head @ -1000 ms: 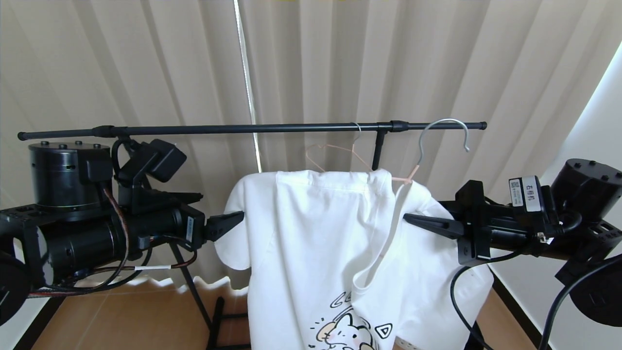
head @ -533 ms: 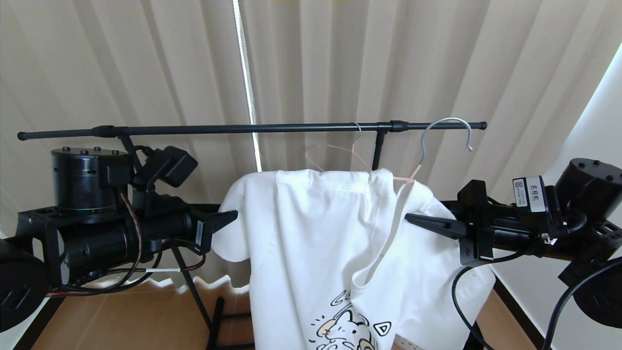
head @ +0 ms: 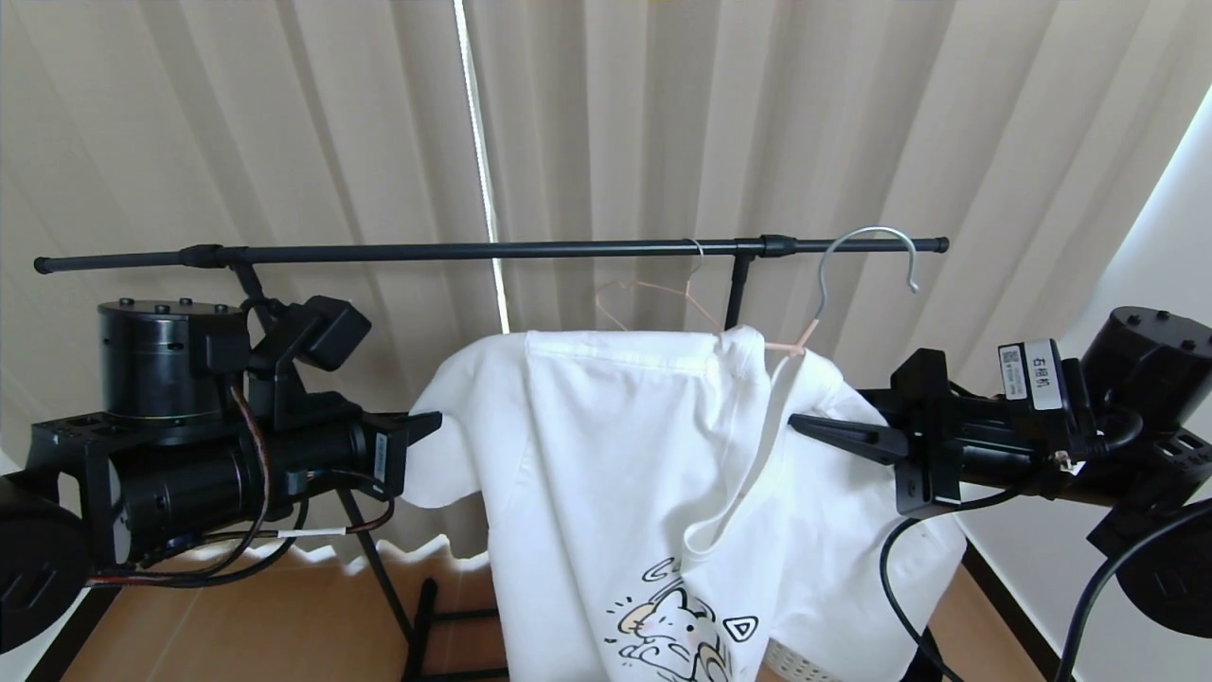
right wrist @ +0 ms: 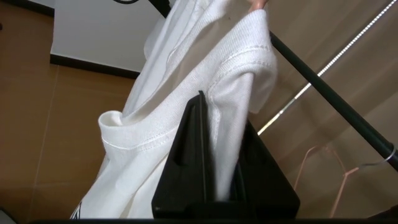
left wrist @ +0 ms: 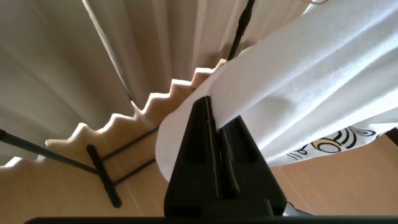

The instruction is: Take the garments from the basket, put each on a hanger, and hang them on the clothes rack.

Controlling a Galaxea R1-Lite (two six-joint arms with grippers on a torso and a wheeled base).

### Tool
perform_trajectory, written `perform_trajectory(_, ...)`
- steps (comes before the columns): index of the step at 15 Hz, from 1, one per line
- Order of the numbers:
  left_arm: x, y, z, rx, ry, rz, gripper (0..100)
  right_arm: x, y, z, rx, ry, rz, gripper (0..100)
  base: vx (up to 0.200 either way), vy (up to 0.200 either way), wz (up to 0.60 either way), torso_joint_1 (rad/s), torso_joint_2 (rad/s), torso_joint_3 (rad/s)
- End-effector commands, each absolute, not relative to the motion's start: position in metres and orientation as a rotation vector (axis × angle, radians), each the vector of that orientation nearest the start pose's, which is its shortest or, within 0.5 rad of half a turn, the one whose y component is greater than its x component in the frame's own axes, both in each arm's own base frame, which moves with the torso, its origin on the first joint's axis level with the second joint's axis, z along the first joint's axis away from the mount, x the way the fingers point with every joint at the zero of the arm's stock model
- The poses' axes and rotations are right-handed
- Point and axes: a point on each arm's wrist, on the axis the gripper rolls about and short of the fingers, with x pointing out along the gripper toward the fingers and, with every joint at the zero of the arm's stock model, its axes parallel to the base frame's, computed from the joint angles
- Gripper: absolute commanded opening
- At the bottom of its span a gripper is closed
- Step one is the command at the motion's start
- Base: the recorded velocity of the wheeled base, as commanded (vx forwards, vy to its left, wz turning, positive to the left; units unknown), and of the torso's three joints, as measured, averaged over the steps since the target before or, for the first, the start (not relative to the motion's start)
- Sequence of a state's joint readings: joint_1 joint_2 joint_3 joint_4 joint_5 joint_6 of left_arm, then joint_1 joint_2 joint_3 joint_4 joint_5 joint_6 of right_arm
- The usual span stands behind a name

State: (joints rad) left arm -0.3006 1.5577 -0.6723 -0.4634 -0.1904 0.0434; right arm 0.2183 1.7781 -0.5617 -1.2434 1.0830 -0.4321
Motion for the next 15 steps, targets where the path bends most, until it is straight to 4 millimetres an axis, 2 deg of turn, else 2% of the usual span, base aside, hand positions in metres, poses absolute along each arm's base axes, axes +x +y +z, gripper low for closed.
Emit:
perform_trajectory(1,0.244,-0.078,0.17,0.063,0.42,-0.483,0,0.273,0.081,0.158,-0.38,-0.305,1.274,0,0.0,0.0,0.0,0.0,0.0,0.0)
perform_trajectory(3,0.243,-0.067,0.167,0.048,0.43,-0.444,0,0.274,0.081,0.159,-0.372,-0.301,1.274,0,0.0,0.0,0.0,0.0,0.0,0.0)
perform_trajectory(9,0.235,-0.059,0.164,-0.018,0.455,-0.404,0,0.274,0.079,0.159,-0.366,-0.297,1.269,0,0.0,0.0,0.0,0.0,0.0,0.0)
perform_trajectory(15,0.233,-0.051,0.16,-0.053,0.474,-0.369,0,0.278,0.064,0.162,-0.354,-0.289,1.253,0,0.0,0.0,0.0,0.0,0.0,0.0)
